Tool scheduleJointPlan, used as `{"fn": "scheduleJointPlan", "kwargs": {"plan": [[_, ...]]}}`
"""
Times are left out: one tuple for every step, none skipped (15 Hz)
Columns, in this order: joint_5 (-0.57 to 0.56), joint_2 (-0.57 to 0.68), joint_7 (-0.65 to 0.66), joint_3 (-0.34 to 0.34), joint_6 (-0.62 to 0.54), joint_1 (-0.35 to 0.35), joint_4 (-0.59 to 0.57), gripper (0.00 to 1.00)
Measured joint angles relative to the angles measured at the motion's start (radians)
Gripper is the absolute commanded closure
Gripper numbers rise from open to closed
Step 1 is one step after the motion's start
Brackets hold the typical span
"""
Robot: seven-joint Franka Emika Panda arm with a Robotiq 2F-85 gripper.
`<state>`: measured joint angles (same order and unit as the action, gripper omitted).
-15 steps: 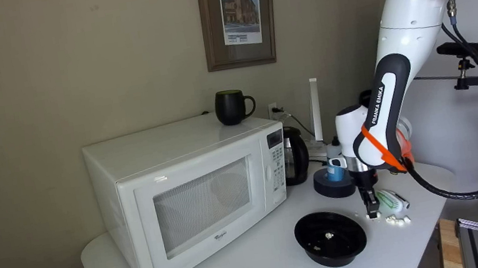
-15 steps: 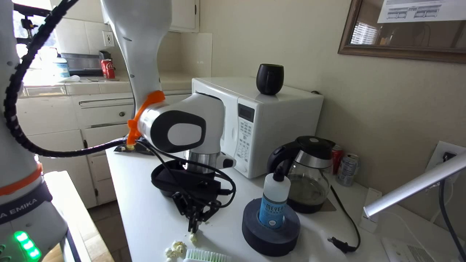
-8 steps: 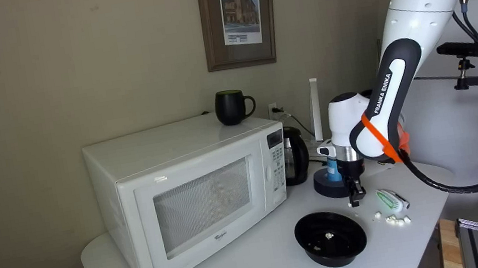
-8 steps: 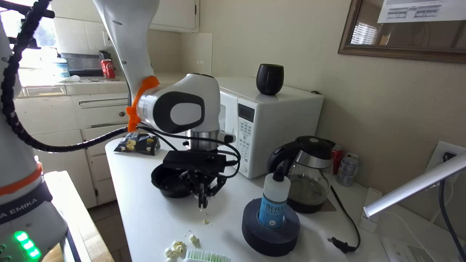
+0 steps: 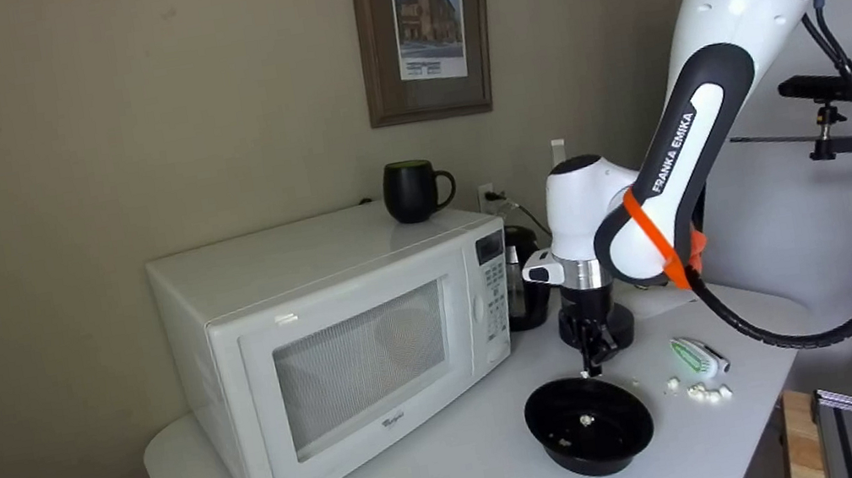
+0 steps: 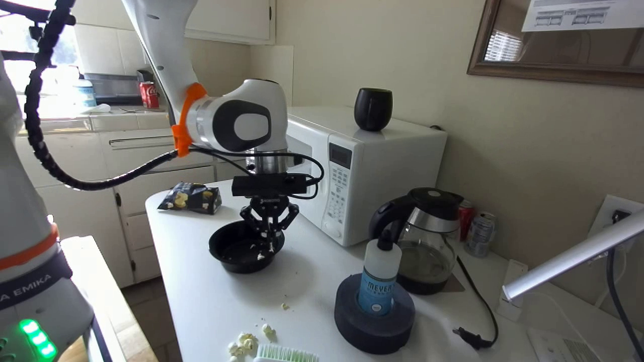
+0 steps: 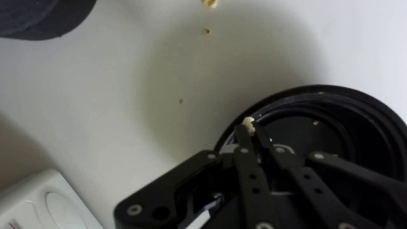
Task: Put the white objects inside the black bowl
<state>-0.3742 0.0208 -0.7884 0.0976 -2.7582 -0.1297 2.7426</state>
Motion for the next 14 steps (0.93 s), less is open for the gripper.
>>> {"fn": "scheduleJointPlan", "kwargs": {"plan": [[0.002,0.0,-0.009,-0.013,0.022,0.015,0.0,0.91],[0.002,0.001,-0.016,-0.025,0.042,0.029,0.0,0.66],[0.002,0.001,-0.024,-0.034,0.058,0.041,0.001,0.66],[0.002,0.001,-0.031,-0.043,0.071,0.051,0.001,0.64],[0.002,0.001,-0.04,-0.05,0.081,0.06,0.001,0.56],[0.002,0.001,-0.047,-0.054,0.089,0.067,0.001,0.49],[0.002,0.001,-0.055,-0.058,0.095,0.072,0.001,0.42],[0.003,0.001,-0.063,-0.06,0.098,0.075,0.001,0.34],[0.003,0.001,-0.069,-0.062,0.1,0.078,0.001,0.27],[0.003,0.001,-0.076,-0.063,0.102,0.08,0.001,0.18],[0.003,0.001,-0.08,-0.064,0.104,0.082,0.001,0.12],[0.002,0.001,-0.082,-0.065,0.105,0.083,0.001,0.05],[0.002,0.001,-0.082,-0.065,0.105,0.083,0.0,0.0],[0.003,0.0,-0.076,-0.063,0.105,0.082,-0.002,0.0]]}}
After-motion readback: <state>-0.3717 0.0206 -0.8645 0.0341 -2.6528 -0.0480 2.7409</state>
